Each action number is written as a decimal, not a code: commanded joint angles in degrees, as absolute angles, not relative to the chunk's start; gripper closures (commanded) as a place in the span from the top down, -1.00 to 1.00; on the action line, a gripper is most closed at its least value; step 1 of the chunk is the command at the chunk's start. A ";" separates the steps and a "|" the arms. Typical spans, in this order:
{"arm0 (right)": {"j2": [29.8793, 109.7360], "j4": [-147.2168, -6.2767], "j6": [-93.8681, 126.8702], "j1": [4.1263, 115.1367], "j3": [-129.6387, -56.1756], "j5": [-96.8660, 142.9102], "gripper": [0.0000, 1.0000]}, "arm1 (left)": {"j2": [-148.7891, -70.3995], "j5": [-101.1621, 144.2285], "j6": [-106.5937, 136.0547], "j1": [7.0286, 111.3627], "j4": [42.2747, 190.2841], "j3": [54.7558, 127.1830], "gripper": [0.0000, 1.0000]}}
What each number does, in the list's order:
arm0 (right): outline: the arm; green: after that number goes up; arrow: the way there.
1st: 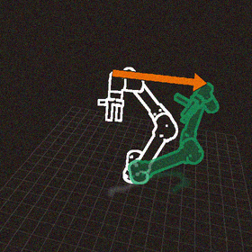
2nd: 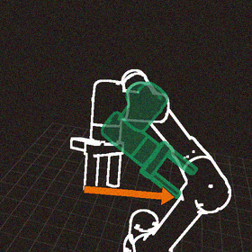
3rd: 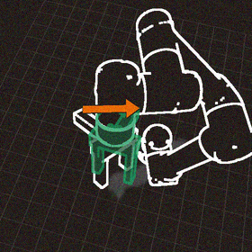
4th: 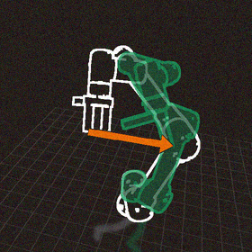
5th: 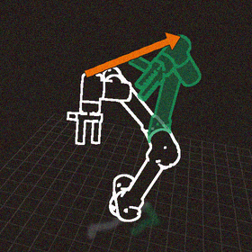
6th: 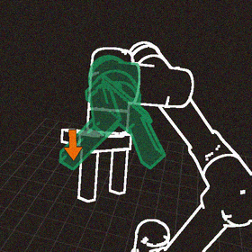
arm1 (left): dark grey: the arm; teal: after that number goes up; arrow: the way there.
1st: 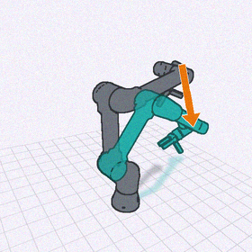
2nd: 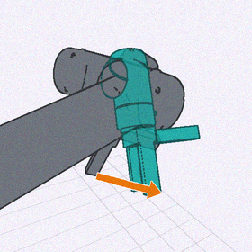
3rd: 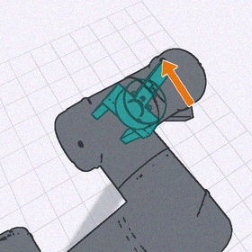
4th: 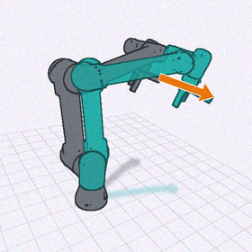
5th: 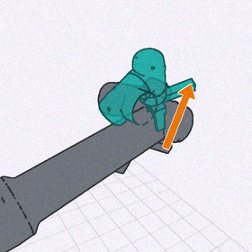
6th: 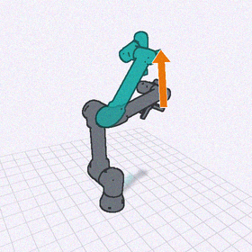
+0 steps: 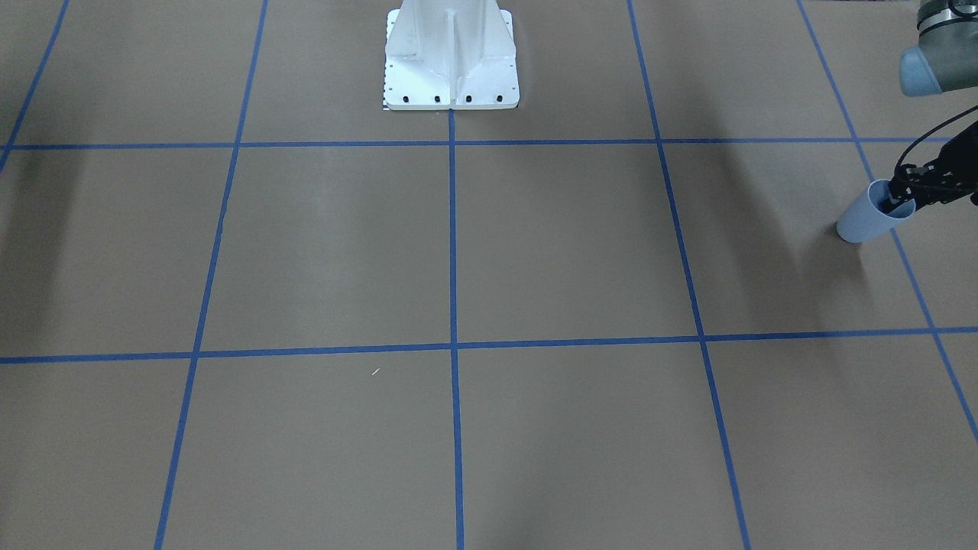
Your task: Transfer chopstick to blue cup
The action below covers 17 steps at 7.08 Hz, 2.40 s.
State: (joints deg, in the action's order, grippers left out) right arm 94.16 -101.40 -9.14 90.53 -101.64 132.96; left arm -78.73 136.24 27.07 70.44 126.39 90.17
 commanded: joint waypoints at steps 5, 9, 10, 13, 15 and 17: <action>94.04 -101.69 -9.23 90.53 -105.80 132.63 1.00 | -104.67 142.21 37.11 74.01 84.35 106.79 -1.00; 94.75 -101.25 -6.35 89.74 -104.06 132.89 1.00 | -132.73 127.66 71.64 51.91 78.65 97.18 -1.00; 94.57 -101.25 -6.50 89.30 -104.24 132.89 1.00 | -139.15 124.05 77.63 47.51 82.84 88.24 -1.00; 94.75 -101.25 -6.42 89.21 -104.15 134.63 1.00 | -145.19 116.65 87.27 39.75 97.55 73.93 -1.00; 94.83 -101.25 -5.98 89.21 -103.89 137.10 1.00 | -144.67 116.10 87.36 38.24 97.21 74.61 -1.00; 94.83 -101.51 -5.89 89.21 -103.80 137.11 1.00 | -144.49 116.10 87.36 37.79 96.77 75.23 -1.00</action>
State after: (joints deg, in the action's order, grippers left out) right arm 94.83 -101.35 -5.98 89.21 -103.88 136.94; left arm -144.62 116.12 87.33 38.04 97.04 74.82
